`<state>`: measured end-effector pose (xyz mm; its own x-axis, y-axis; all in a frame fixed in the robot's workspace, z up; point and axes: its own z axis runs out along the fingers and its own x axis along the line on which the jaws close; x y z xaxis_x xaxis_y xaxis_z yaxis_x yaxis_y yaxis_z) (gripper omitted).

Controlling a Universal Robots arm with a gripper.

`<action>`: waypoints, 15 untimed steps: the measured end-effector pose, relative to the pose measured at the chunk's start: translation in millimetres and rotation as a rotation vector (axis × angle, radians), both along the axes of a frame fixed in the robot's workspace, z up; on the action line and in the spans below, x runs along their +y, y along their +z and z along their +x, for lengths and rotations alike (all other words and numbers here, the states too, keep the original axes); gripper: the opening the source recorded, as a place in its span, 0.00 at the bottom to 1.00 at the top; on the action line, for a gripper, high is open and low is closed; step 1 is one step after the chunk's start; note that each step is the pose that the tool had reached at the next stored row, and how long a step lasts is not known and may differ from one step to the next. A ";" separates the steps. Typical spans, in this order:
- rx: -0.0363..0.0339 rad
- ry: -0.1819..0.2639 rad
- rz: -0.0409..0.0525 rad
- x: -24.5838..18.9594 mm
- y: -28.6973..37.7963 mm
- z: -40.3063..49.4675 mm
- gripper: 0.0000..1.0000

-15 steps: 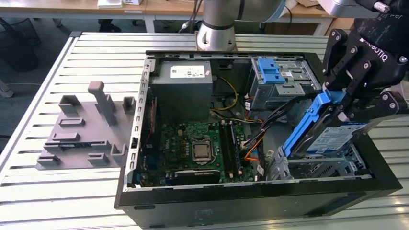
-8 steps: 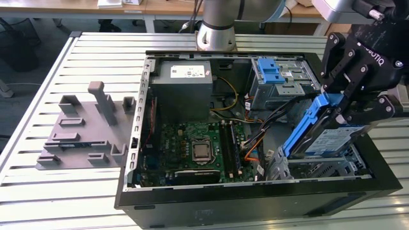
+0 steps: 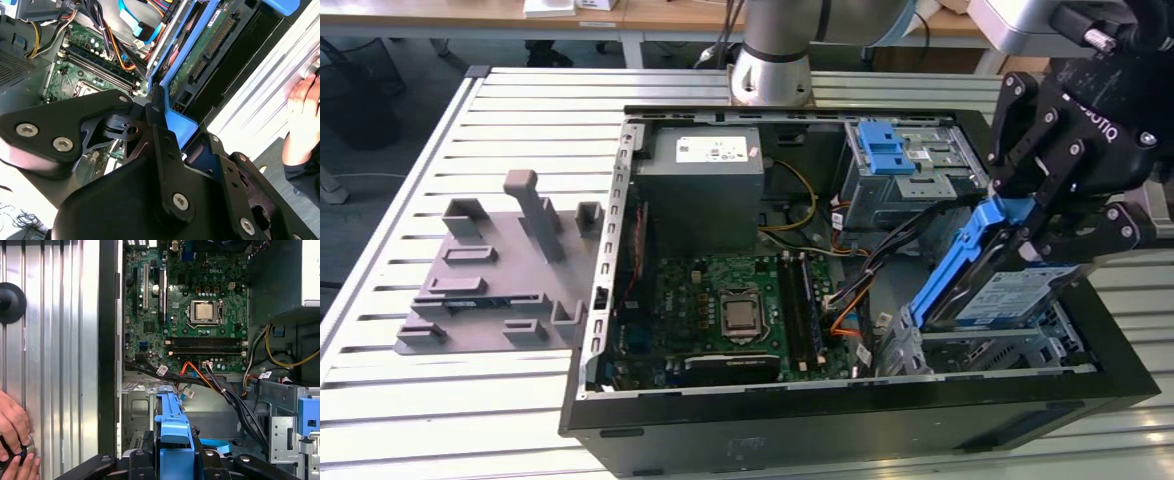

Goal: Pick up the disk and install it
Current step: 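Insert the disk into the insertion slot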

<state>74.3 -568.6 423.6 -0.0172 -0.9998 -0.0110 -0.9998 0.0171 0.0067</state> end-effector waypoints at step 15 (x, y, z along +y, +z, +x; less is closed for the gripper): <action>-0.0001 0.000 0.0000 -1.4 -10.4 -0.5 0.36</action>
<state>73.9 -570.0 413.2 -0.0173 -0.9998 -0.0109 -0.9998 0.0173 0.0067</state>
